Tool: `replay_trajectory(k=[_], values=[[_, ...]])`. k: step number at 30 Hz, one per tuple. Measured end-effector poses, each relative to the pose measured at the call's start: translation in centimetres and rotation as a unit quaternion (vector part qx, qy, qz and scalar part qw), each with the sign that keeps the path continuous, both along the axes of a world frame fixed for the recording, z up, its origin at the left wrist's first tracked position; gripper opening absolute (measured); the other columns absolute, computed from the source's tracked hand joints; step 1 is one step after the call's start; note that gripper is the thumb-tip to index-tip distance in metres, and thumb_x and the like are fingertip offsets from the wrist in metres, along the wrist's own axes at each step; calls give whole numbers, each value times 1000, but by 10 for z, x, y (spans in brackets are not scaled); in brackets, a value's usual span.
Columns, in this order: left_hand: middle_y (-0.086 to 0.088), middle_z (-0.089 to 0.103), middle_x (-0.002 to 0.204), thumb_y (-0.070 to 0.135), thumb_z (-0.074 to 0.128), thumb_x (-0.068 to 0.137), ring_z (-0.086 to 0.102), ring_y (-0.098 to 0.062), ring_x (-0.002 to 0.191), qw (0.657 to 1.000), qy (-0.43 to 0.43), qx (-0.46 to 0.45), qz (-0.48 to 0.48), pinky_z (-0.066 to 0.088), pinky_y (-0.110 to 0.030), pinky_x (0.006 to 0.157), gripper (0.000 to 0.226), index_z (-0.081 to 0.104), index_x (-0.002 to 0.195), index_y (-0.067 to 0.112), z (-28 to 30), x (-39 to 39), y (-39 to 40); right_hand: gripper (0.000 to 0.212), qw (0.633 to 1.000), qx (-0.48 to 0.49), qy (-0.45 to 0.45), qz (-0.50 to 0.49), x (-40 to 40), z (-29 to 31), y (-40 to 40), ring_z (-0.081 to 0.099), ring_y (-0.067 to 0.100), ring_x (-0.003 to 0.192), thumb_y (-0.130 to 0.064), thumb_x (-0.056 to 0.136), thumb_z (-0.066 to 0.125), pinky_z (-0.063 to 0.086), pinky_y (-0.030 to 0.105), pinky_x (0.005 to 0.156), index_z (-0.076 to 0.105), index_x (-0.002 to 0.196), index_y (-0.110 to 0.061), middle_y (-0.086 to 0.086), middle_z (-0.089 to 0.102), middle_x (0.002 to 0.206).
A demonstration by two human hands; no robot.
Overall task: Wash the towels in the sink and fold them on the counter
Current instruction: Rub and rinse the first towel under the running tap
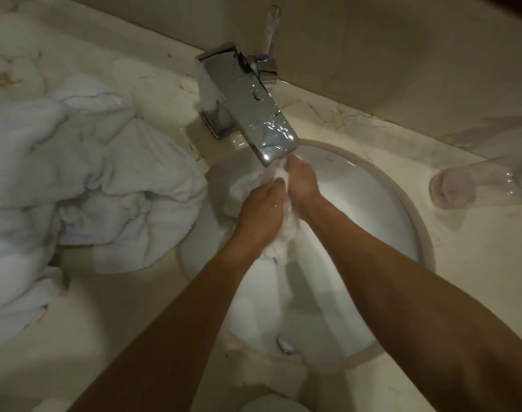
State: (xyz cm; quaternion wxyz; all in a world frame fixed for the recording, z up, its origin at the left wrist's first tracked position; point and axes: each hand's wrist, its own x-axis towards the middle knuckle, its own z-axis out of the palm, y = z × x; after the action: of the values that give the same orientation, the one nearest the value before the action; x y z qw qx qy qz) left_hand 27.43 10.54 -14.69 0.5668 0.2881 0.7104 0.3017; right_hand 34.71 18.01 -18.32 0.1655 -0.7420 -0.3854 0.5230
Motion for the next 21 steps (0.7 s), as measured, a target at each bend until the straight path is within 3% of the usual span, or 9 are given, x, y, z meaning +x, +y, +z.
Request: replay_trajectory(k=[3,5,7,10,14,15,16,18,21], values=[[-14,68,93,42,34,90,63,-32,92,991,117,43,38,50,-40,87,46,64,87,7,-17,-12,-15,44,963,-73,254,-60,19,25,-36,66,29,92,-37,100,45,51,37,89,73,102,-3,23,71,100],[-13,62,75,36,46,80,59,-29,75,992,104,14,75,48,-30,69,32,54,68,8,-30,-15,-28,66,892,-120,414,-135,42,29,-68,49,37,131,-52,98,47,32,47,118,52,143,-4,24,51,144],[-7,62,69,34,57,79,60,-24,70,966,-89,-46,237,46,-26,60,26,62,67,11,-24,-22,-35,77,827,-176,491,-208,59,22,-98,37,38,143,-63,96,43,24,54,119,42,151,-8,21,38,156],[-10,73,89,42,47,94,70,-26,79,833,-403,-89,368,56,-29,68,39,69,97,9,-19,-37,-39,57,764,-224,531,-289,57,9,-123,54,38,130,-45,106,39,41,53,110,60,134,0,23,53,143],[-11,64,110,35,40,105,71,-21,87,819,-459,-200,281,58,-32,73,38,56,123,6,4,-42,-46,56,790,-208,490,-304,49,14,-113,55,36,127,-41,105,44,31,49,118,55,138,2,24,51,143],[-15,63,119,41,43,103,71,-24,98,794,-529,-198,224,59,-35,81,48,55,131,4,3,-44,-49,61,788,-205,499,-299,47,19,-106,50,36,134,-45,103,46,26,48,121,54,139,3,26,48,145],[-19,61,128,47,49,99,66,-29,111,804,-532,-190,185,56,-41,90,59,53,137,2,9,-44,-46,66,799,-211,486,-285,42,26,-99,46,36,136,-51,101,47,25,48,122,54,139,3,26,48,146],[-22,56,135,48,56,94,59,-34,120,858,-457,-180,152,49,-46,103,61,56,135,4,12,-45,-31,66,851,-201,443,-197,34,50,-88,56,37,121,-57,98,48,40,46,108,66,128,-1,26,58,131],[-15,61,109,28,56,98,59,-26,98,963,-204,-78,160,48,-42,94,14,62,89,18,4,-37,1,36,952,-85,292,-25,29,72,-81,65,35,98,-36,99,55,50,45,89,71,113,-6,25,68,109]])
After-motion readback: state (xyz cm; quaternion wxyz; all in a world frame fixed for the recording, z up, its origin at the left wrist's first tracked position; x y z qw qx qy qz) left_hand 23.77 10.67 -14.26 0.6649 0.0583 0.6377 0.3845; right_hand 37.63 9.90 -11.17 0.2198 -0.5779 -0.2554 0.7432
